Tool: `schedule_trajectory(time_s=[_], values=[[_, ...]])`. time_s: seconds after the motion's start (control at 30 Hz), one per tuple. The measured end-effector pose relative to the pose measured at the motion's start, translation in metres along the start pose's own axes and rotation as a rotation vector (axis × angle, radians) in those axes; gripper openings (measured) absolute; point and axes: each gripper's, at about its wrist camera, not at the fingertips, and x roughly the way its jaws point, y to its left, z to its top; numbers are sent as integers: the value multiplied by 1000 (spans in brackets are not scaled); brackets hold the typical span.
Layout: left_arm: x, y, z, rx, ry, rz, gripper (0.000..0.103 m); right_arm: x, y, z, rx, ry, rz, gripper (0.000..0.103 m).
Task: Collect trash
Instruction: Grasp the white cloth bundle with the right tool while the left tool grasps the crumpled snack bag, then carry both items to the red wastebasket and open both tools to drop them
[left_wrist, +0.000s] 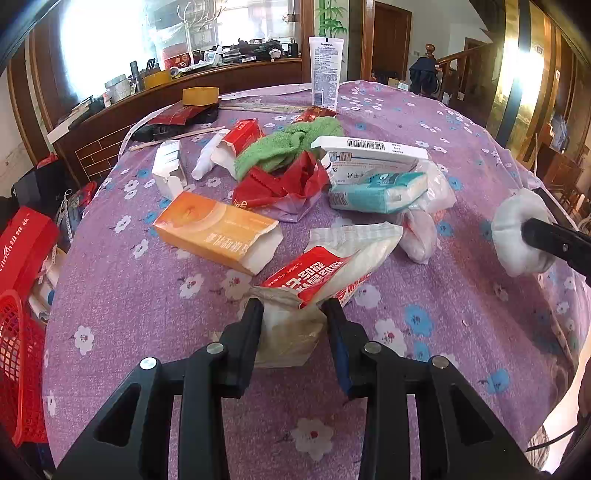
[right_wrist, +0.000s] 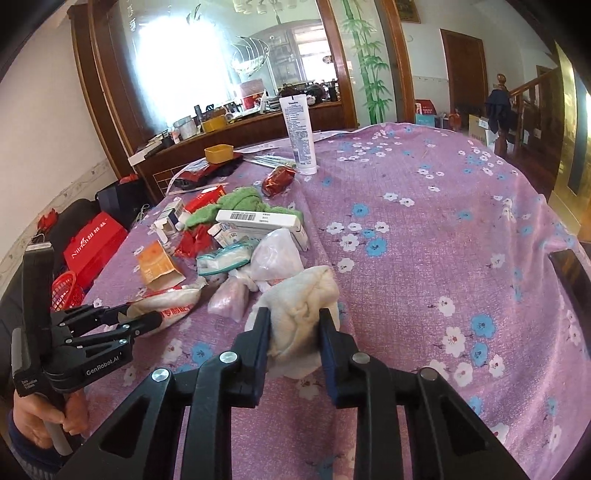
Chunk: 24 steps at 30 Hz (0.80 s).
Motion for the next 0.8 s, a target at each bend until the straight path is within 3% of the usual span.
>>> schedule_trajectory(time_s=[0.4,0.53,0.8], values=[[-40,19,-9,-83,-103,16,34,-6,16,-2,-20,-5,83,27],[-64,41,-13,-137,-138,48,34,-8,36,5,-68,-5,126,27],[-115,109,-37,-277,-203,155,34,5,97,25,-149,78,308,27]])
